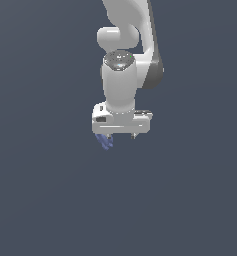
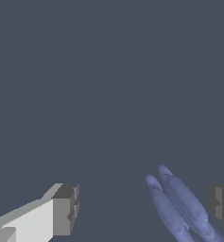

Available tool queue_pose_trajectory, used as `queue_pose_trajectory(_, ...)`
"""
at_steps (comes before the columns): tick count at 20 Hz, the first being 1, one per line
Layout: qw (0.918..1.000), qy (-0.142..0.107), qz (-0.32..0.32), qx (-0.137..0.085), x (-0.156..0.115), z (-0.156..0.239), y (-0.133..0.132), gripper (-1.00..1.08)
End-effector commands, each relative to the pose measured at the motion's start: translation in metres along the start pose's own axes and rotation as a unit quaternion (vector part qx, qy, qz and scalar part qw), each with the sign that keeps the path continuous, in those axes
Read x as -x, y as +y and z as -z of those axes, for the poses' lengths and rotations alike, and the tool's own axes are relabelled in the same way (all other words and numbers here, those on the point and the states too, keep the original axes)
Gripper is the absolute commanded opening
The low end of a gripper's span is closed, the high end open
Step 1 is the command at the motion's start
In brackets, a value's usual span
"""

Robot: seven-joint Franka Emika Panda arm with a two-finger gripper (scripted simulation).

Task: Pick up the object and move it to a goal position.

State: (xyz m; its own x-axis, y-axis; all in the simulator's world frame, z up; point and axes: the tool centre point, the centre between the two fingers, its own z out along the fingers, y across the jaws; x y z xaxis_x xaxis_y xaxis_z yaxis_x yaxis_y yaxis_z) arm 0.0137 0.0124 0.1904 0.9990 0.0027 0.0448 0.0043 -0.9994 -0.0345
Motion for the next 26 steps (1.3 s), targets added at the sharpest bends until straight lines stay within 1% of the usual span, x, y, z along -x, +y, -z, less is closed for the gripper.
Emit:
queue_pose_trajectory(1,1.0,0.0,0.0,0.0,0.0,0.0,0.0,1.0)
queue_pose_trajectory(4,1.0,0.004,-0.002,0.0,-0.002,0.003,0.003,1.0)
queue_pose_trajectory(11,0.9996,0.026,-0.014,-0.001,-0.012,0.024,0.019,1.0)
queue_pose_trajectory(19,0.9996,0.025,-0.01,0.0,-0.011,0.022,0.02,1.0)
queue_pose_trajectory(26,0.9996,0.02,0.02,0.003,-0.002,0.016,0.027,1.0)
